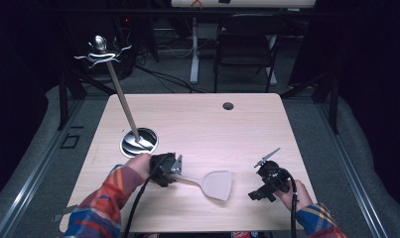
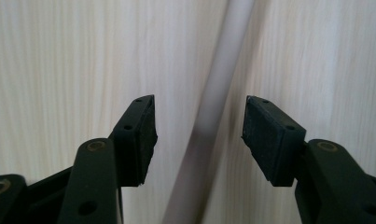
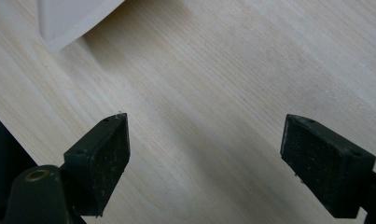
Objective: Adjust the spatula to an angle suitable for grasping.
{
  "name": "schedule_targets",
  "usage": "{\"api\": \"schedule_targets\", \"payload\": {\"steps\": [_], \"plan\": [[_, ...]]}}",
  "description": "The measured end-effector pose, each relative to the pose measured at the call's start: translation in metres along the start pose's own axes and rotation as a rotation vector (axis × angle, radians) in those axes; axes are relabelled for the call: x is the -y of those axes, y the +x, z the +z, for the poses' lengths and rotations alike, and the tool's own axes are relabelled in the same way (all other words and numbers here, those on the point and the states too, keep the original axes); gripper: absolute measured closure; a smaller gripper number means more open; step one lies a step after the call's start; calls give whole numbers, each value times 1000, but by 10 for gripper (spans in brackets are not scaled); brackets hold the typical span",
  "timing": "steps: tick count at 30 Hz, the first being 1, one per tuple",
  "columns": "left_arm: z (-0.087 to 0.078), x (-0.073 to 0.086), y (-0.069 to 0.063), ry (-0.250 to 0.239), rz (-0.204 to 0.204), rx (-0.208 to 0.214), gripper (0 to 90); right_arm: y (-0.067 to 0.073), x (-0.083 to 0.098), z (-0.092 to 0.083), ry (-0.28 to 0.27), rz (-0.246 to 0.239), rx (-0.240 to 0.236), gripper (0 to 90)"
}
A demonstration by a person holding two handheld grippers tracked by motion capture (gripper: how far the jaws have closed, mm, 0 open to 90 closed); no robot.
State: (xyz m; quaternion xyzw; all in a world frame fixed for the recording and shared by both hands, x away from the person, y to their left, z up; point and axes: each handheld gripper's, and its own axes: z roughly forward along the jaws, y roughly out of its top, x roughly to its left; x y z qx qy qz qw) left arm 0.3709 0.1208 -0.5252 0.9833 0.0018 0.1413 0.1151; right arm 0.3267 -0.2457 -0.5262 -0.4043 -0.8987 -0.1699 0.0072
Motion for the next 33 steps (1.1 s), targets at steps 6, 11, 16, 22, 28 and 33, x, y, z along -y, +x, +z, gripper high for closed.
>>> {"api": "schedule_targets", "payload": {"steps": [6, 11, 16, 22, 28, 33], "plan": [[-4, 28, 9, 64, -62, 5, 562, 2, -1, 2, -12, 13, -11, 152], [8, 35, 11, 124, -68, 31, 603, 2, -1, 4, -12, 16, -13, 152], [7, 36, 11, 107, -3, 20, 693, 1, -1, 4, -13, 21, -15, 152], [7, 35, 14, 108, 33, -43, 763, 2, -1, 4, -8, 20, -14, 152], [10, 34, 19, 121, -35, -28, 653, 1, -1, 5, -7, 24, -15, 152], [-8, 24, 22, -74, -157, 70, 627, 1, -1, 4, -6, 29, -17, 152]]}}
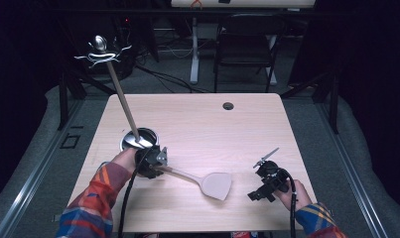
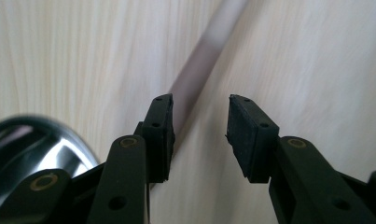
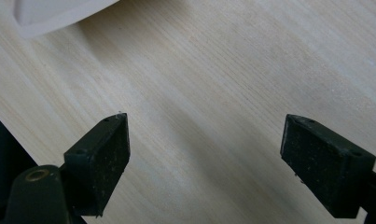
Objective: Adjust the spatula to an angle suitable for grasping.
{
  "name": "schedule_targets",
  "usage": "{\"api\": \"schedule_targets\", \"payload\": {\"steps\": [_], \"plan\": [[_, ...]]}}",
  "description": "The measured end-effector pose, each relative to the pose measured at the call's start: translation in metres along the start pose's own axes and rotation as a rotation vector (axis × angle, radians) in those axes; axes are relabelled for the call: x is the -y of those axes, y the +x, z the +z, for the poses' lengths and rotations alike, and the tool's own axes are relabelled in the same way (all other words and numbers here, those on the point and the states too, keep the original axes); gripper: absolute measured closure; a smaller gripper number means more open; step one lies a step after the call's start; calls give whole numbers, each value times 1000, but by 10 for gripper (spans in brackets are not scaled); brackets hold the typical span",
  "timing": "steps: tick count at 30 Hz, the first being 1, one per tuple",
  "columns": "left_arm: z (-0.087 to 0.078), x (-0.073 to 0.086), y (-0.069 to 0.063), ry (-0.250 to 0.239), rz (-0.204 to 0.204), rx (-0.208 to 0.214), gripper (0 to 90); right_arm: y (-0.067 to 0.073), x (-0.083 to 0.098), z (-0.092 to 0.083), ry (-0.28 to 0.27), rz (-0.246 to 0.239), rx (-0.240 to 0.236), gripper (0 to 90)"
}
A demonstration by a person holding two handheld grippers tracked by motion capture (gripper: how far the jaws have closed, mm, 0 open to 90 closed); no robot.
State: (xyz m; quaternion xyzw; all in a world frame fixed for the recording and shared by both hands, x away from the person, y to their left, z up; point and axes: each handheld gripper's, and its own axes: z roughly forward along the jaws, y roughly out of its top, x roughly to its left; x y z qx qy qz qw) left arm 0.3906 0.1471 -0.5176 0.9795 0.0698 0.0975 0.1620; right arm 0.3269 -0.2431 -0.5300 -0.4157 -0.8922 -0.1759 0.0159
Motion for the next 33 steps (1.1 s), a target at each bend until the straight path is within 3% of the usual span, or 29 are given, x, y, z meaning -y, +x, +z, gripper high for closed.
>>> {"api": "schedule_targets", "payload": {"steps": [1, 2, 4, 7, 8, 9, 11, 15, 20, 22, 29, 31, 33], "plan": [[0, 0, 0, 0, 0, 0, 689, 0, 0, 0, 0, 0, 0, 152], [-3, -13, 0, -103, -113, 50, 791, 0, 0, 0, 2, -5, 7, 152], [4, -31, -3, -111, -225, -14, 900, 0, 0, 1, -1, -3, -2, 152], [22, -60, -15, -111, -263, 7, 900, 0, 0, 1, -2, -4, -3, 152], [29, -69, -19, -102, -268, 21, 900, 0, -1, 1, 7, -11, -3, 152], [34, -77, -24, -99, -273, 6, 900, -1, -1, 0, 22, -20, -4, 152], [44, -88, -31, -87, -277, 10, 900, 0, 0, 1, 5, 0, -5, 152], [56, -95, -39, -61, -285, 5, 894, -2, 1, 0, 17, -8, 4, 152], [56, -92, -37, -69, -339, 26, 900, -1, 1, 1, 6, 0, -9, 152], [55, -91, -35, -56, -362, 53, 900, 0, 0, 1, 16, 1, -8, 153], [48, -82, -31, 4, -351, 169, 900, 0, 1, 1, 20, -1, -12, 153], [45, -76, -32, 15, -347, 168, 900, 0, 1, 1, 17, 1, -11, 153], [41, -68, -32, 8, -368, 144, 900, 0, 1, 1, 18, -3, -12, 153]]}}
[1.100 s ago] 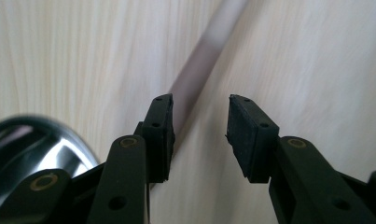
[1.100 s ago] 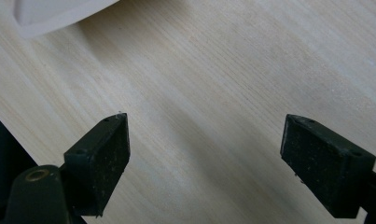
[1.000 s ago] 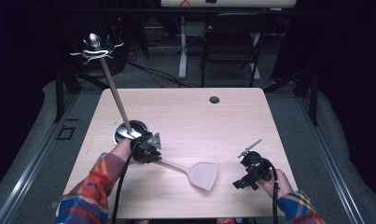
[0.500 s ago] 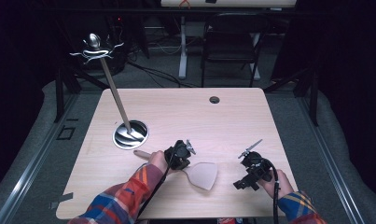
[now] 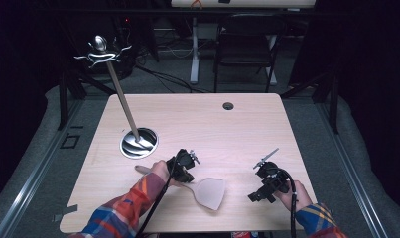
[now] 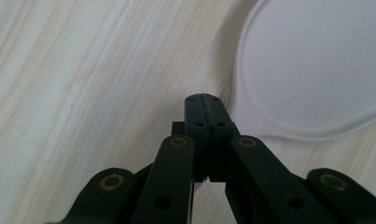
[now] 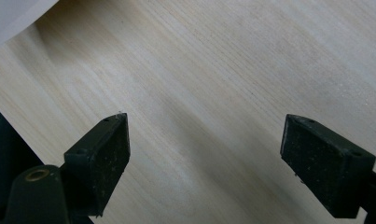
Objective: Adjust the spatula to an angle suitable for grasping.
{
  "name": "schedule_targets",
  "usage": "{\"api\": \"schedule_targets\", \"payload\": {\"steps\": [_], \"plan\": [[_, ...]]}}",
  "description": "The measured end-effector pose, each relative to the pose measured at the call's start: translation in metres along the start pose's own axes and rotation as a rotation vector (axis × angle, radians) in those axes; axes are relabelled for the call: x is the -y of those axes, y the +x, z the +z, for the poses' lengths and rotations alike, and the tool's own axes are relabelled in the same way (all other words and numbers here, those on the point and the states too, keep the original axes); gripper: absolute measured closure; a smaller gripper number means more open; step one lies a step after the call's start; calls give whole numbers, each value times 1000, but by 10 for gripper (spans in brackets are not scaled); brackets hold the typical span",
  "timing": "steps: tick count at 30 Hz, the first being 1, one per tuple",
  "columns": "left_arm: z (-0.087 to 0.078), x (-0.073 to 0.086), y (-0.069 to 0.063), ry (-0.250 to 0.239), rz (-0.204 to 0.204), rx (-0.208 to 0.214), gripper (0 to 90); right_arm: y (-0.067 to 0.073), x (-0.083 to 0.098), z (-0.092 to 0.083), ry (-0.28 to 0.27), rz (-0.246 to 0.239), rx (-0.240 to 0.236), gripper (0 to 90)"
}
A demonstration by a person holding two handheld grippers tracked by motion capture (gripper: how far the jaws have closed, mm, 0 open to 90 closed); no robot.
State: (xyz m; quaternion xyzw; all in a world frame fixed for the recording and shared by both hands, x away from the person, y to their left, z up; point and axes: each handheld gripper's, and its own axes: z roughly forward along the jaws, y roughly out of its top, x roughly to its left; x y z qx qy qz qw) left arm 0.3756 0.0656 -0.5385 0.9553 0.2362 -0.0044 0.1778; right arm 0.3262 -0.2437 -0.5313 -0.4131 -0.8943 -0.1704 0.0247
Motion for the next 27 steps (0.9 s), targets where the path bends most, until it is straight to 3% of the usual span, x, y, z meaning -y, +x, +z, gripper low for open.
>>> {"api": "schedule_targets", "payload": {"steps": [3, 6, 9, 10, 11, 12, 13, 14, 15, 17, 18, 21, 23, 25, 27], "plan": [[-15, 12, 4, -42, -52, -33, 841, 0, 0, 0, 0, 2, 3, 153], [-34, 28, 6, -62, -111, -55, 865, 1, -1, 0, 1, -1, 1, 153], [-46, 50, 12, -16, -170, -98, 900, 0, -1, -1, 9, -7, 5, 153], [-46, 50, 12, -16, -170, -98, 900, 0, -1, -1, 9, -7, 7, 153], [-50, 66, 20, 38, -214, -158, 900, 0, -1, -1, 17, -14, 7, 153], [-50, 66, 20, 38, -214, -158, 900, 0, -1, -1, 17, -14, 7, 153], [-53, 82, 33, 84, -264, -180, 900, 1, -1, -1, 7, -17, 8, 152], [-54, 89, 38, 96, -298, -200, 900, 1, -1, -1, 6, -14, 2, 153], [-55, 96, 44, 113, -320, -197, 900, 2, -1, 0, 1, -10, 5, 153], [-54, 106, 53, 142, -348, -250, 900, 2, -2, 0, 6, -12, 6, 153], [-53, 109, 58, 152, -364, -251, 900, 1, -2, 0, 6, -13, 6, 153], [-48, 113, 68, 154, -381, -291, 900, 2, -2, 1, 5, -6, 4, 153], [-45, 113, 71, 131, -386, -299, 900, 2, -2, 1, 2, -7, 8, 153], [-45, 112, 73, 93, -367, -317, 900, 1, -2, 0, 9, -10, 11, 153], [-44, 108, 73, 86, -352, -333, 900, 1, -2, 1, 6, 2, 5, 153]]}}
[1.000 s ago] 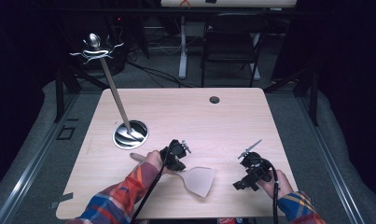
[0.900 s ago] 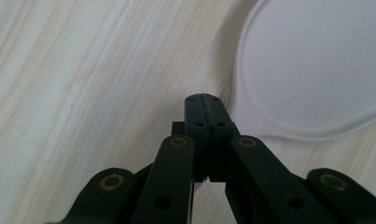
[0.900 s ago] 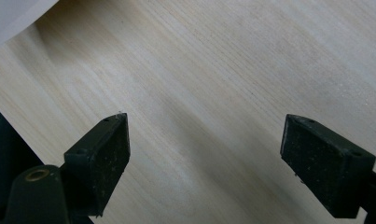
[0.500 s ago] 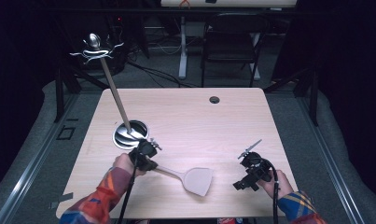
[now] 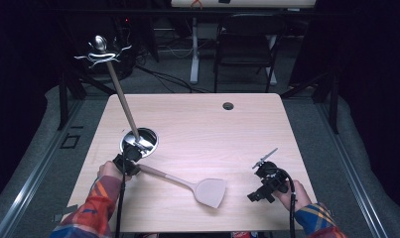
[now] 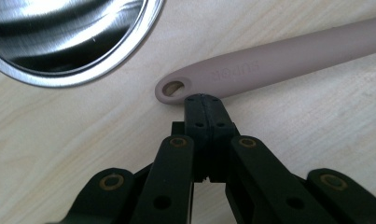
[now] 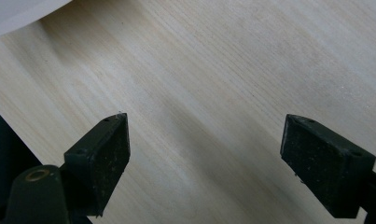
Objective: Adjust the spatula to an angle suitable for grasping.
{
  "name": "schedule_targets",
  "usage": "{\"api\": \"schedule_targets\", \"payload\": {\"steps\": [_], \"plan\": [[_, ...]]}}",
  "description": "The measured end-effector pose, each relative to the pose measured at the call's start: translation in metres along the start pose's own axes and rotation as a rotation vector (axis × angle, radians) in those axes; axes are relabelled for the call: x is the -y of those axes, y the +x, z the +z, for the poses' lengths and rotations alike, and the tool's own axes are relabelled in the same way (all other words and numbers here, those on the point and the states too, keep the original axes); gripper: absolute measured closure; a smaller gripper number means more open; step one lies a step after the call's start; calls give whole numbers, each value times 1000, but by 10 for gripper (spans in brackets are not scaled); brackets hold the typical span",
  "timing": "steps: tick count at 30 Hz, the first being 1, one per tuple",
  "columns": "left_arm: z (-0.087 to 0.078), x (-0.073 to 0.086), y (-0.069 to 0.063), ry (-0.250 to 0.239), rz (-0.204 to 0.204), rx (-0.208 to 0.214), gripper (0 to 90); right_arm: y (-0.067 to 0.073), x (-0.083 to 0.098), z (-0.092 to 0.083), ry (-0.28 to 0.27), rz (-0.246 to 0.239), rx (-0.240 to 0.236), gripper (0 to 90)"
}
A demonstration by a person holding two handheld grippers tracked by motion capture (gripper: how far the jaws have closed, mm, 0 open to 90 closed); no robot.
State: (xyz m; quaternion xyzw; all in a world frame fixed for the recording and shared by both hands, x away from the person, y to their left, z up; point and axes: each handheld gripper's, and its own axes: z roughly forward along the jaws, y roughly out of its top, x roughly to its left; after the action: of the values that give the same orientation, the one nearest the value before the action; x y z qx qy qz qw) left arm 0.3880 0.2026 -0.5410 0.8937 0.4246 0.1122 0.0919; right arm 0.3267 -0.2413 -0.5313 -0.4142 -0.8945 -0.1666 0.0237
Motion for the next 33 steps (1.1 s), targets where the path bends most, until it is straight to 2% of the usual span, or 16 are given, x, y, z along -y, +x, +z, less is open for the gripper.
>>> {"api": "schedule_targets", "payload": {"steps": [2, 3, 7, 9, 11, 12, 13, 14, 15, 18, 20, 21, 24, 26, 27, 33], "plan": [[1, -4, 0, -16, 3, -7, 900, -1, -1, -1, 16, -12, 4, 153], [2, -6, 1, -33, -5, -4, 900, 0, 0, 0, 1, -1, 5, 153], [5, -16, 2, -45, -9, -16, 900, 0, 0, 1, 14, -7, 10, 153], [4, -17, 2, -13, -3, 1, 900, 0, 0, 2, 5, 3, 1, 153], [3, -14, 4, 26, -11, 46, 900, 0, 0, 1, 11, -2, 0, 153], [3, -12, 6, 51, -15, 42, 900, 1, 0, 1, 7, -2, -2, 153], [3, -11, 7, 56, -18, 35, 900, 0, 0, 0, 20, -8, -3, 153], [4, -10, 9, 49, -27, 35, 900, -1, 0, 0, 24, -12, -1, 153], [6, -11, 10, 50, -28, 32, 900, 0, 1, 1, 4, 6, 1, 153], [10, -17, 6, 21, -17, 8, 900, 0, 1, 1, 5, 9, 0, 153], [11, -22, 4, 5, -4, 13, 900, 0, 1, 1, -2, 2, 1, 153], [12, -25, 2, 15, 10, 5, 900, 0, 0, 1, -2, 6, -3, 153], [15, -30, 2, -2, 3, 20, 900, 0, 1, 1, -7, 14, -12, 153], [18, -39, -1, -8, 1, 25, 900, -2, 0, 0, 19, -8, -1, 153], [19, -42, -3, -11, 7, 21, 899, -1, 1, 1, -2, 12, -2, 153], [20, -62, -15, -60, 33, 12, 897, -1, 1, 1, -3, 11, 0, 153]]}}
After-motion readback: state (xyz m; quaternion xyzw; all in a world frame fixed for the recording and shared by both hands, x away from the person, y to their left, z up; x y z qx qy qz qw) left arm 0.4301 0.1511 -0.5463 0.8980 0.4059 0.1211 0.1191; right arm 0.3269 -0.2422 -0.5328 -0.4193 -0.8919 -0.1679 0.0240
